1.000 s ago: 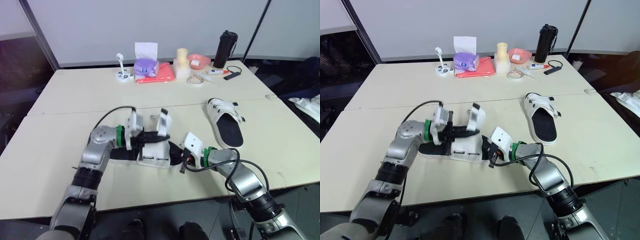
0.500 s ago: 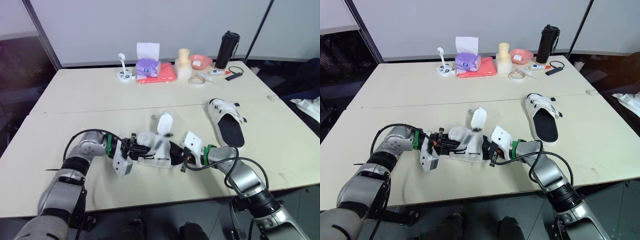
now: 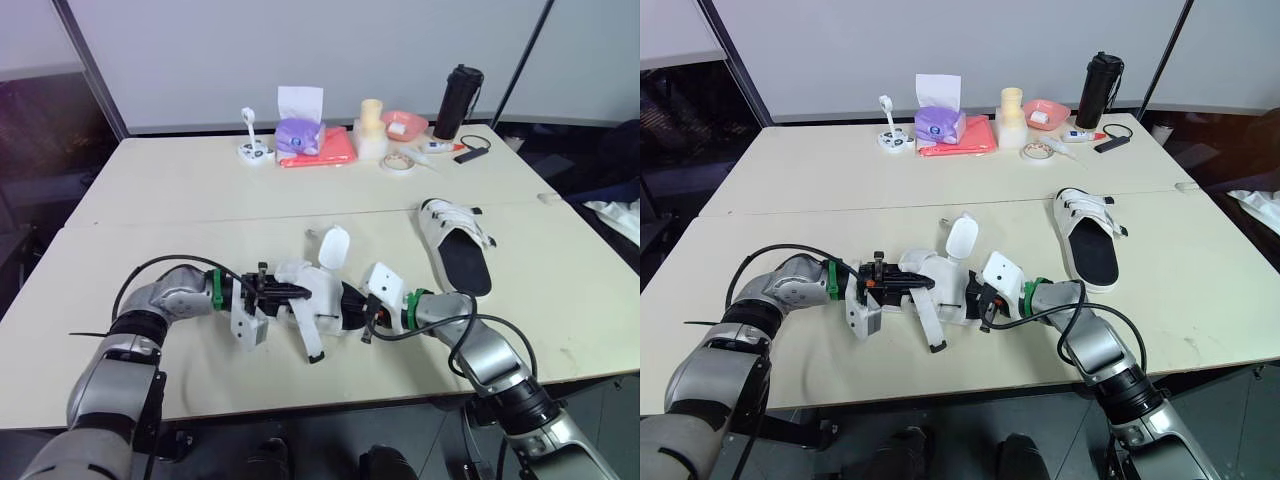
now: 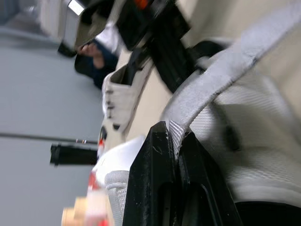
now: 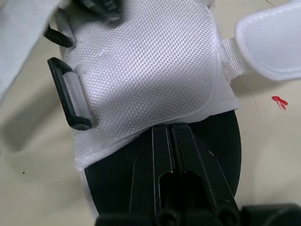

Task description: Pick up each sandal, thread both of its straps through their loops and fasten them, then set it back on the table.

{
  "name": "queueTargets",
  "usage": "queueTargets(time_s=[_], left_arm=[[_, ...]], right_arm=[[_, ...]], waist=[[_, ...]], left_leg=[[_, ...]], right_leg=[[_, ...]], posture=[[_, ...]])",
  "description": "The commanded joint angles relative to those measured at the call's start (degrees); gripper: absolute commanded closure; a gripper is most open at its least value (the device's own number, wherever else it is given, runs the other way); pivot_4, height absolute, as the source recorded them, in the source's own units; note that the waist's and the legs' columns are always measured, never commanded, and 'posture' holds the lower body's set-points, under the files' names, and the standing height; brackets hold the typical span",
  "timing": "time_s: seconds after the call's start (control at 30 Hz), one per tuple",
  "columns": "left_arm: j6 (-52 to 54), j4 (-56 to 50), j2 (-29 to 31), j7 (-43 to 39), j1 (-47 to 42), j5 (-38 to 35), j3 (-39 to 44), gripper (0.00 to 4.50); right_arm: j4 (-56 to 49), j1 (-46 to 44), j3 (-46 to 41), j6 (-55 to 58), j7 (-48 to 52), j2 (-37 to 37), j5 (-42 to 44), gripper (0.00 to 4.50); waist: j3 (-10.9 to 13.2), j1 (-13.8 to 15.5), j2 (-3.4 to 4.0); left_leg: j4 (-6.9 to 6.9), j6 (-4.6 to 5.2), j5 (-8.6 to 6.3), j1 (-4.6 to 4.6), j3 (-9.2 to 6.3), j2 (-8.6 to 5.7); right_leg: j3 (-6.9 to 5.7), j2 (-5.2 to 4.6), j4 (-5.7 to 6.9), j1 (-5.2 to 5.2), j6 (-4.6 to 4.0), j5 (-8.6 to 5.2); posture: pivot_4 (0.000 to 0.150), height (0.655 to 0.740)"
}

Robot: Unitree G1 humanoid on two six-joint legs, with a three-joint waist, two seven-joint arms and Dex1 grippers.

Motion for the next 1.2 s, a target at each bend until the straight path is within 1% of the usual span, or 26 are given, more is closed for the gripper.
queueTargets(time_s=[0.03,0.1,0.2,0.23,0.33,0.37,0.4,0.5,0.57,0.63,0.7,0.8,0.87,0.9,1.0,1.1,1.17,1.2], left_arm=[[0.54,1.58,0.73,3.57,-2.59,-3.78,-2.3,4.22],[-0.41,3.22,0.93,3.52,-3.43,-7.08,-4.33,3.68],[-2.28,4.63,1.58,2.34,-4.44,-12.75,-8.24,2.23],[-2.58,4.84,1.86,1.78,-4.61,-14.52,-9.69,1.64],[-2.63,4.2,3.88,-1.84,-4.81,-21.99,-16.5,0.2],[-2.67,3.26,4.99,-2.74,-4.68,-24.5,-18.86,0.09],[-2.27,2.09,5.91,-3.76,-4.42,-27.2,-20.88,0.09],[3.3,-6.02,10.91,-10.64,-1.97,-40.8,-27.12,0.09],[7.1,-11.96,14.6,-15.7,-0.09,-48.19,-29.68,0.09],[11.52,-16.97,17.7,-21.08,1.96,-54.79,-29.72,0.09],[15.81,-20.11,19.58,-25.96,3.74,-59.71,-27.88,0.09],[23.3,-22.18,21.85,-31.74,6.08,-65.21,-22.57,0.09],[27.06,-23.21,21.88,-34.22,7.23,-67.12,-19.21,0.09],[31.88,-24.29,21.95,-35.41,8.2,-69.28,-17.28,0.09],[52.17,-30.66,23.85,-40.4,12.58,-74.99,-13.86,0.09],[78.09,-41.88,28.55,-45.89,18.85,-83.42,-12.22,0.09],[93.1,-48.33,31.57,-48.88,22.4,-88.93,-11.02,0.09],[98.85,-50.8,32.76,-50.05,23.72,-90.81,-10.3,0.09]], right_arm=[[1.55,0.34,1.3,0.62,0.13,0.31,-1.04,4.5],[1.71,0.26,1.32,0.47,0.2,0.35,-1.11,4.5],[1.77,0.19,1.36,0.37,0.31,0.35,-1.18,4.5],[1.78,0.19,1.37,0.35,0.33,0.34,-1.2,4.5],[1.98,0.07,1.46,0.16,0.5,0.34,-1.3,4.5],[1.99,0.04,1.48,0.16,0.54,0.35,-1.32,4.5],[2.0,0.02,1.48,0.17,0.57,0.37,-1.33,4.5],[2.35,-0.27,1.46,0.0,0.72,0.5,-1.37,4.5],[2.34,-0.28,1.55,-0.06,0.79,0.53,-1.38,4.5],[2.51,-0.41,1.58,-0.14,0.88,0.58,-1.38,4.5],[2.6,-0.5,1.62,-0.21,0.94,0.67,-1.43,4.5],[2.86,-0.72,1.72,-0.41,1.03,0.94,-1.51,4.5],[2.89,-0.73,1.76,-0.47,1.02,1.08,-1.53,4.5],[2.97,-0.76,1.78,-0.54,1.03,1.16,-1.54,4.5],[3.06,-0.77,1.87,-0.67,1.05,1.35,-1.62,4.5],[3.07,-0.84,1.98,-0.63,1.03,1.56,-1.68,4.5],[3.12,-0.9,2.07,-0.66,1.03,1.59,-1.68,4.5],[3.11,-0.95,2.11,-0.61,1.01,1.63,-1.68,4.5]], waist=[[0.0,-0.06,0.0],[0.0,-0.13,0.0],[0.0,-0.17,0.0],[0.0,-0.2,0.0],[0.0,-0.23,0.0],[0.0,-0.24,0.0],[0.0,-0.26,0.0],[0.0,-0.37,0.0],[0.01,-0.55,0.02],[0.02,-0.5,0.03],[0.03,-0.51,0.04],[0.03,-0.5,0.04],[0.03,-0.5,0.04],[0.03,-0.5,0.05],[0.03,-0.77,0.06],[0.07,-1.73,0.12],[0.1,-1.88,0.13],[0.1,-1.85,0.13]], left_leg=[[-0.01,0.0,0.0,0.0,0.0,0.0],[-0.01,0.0,0.0,0.0,0.0,0.0],[-0.02,0.0,0.0,0.0,0.0,0.01],[-0.02,0.0,0.0,0.0,0.0,0.01],[-0.04,0.0,0.0,-0.01,0.0,0.01],[-0.05,0.0,0.0,-0.01,0.0,0.01],[-0.05,0.0,0.0,-0.01,0.0,0.01],[-0.07,0.0,0.0,-0.01,-0.01,0.02],[-0.08,0.0,0.0,-0.02,-0.01,0.04],[-0.11,0.0,0.0,-0.02,-0.09,0.06],[-0.11,0.0,0.0,-0.02,-0.13,0.07],[-0.1,0.0,0.0,-0.01,-0.16,0.07],[-0.11,0.0,0.0,-0.01,-0.16,0.08],[-0.11,0.0,0.0,-0.01,-0.16,0.08],[-0.14,0.0,-0.01,-0.01,-0.16,0.09],[-0.23,0.0,-0.01,0.0,-0.16,0.11],[-0.31,0.01,-0.01,-0.01,-0.18,0.11],[-0.33,0.01,-0.01,-0.01,-0.19,0.12]], right_leg=[[0.0,0.0,0.0,-0.01,0.0,0.0],[0.0,0.0,0.0,-0.02,0.0,0.0],[0.0,0.0,0.0,-0.03,0.0,0.0],[0.0,0.0,0.0,-0.03,0.0,0.0],[0.02,-0.01,0.0,-0.04,0.01,-0.01],[0.02,-0.01,0.0,-0.04,0.01,-0.01],[0.02,-0.01,0.0,-0.05,0.0,-0.01],[0.03,-0.01,-0.01,-0.05,0.0,-0.01],[0.06,-0.01,-0.01,-0.08,-0.01,-0.01],[0.08,-0.01,-0.01,-0.1,-0.02,-0.02],[0.09,0.0,-0.01,-0.1,-0.03,-0.02],[0.09,0.0,-0.02,-0.09,-0.04,-0.02],[0.08,0.02,-0.02,-0.11,-0.05,-0.02],[0.08,0.03,-0.02,-0.11,-0.05,-0.03],[0.11,0.03,-0.02,-0.12,-0.04,-0.03],[0.12,0.04,-0.02,-0.15,-0.04,-0.04],[0.12,0.04,-0.02,-0.18,-0.04,-0.06],[0.11,0.04,-0.03,-0.18,-0.03,-0.07]], posture=[[0.15,0.74],[0.15,0.74],[0.15,0.74],[0.15,0.74],[0.15,0.74],[0.15,0.74],[0.15,0.74],[0.15,0.74],[0.15,0.74],[0.15,0.74],[0.15,0.74],[0.15,0.74],[0.15,0.74],[0.15,0.74],[0.15,0.74],[0.15,0.74],[0.15,0.74],[0.15,0.74]])
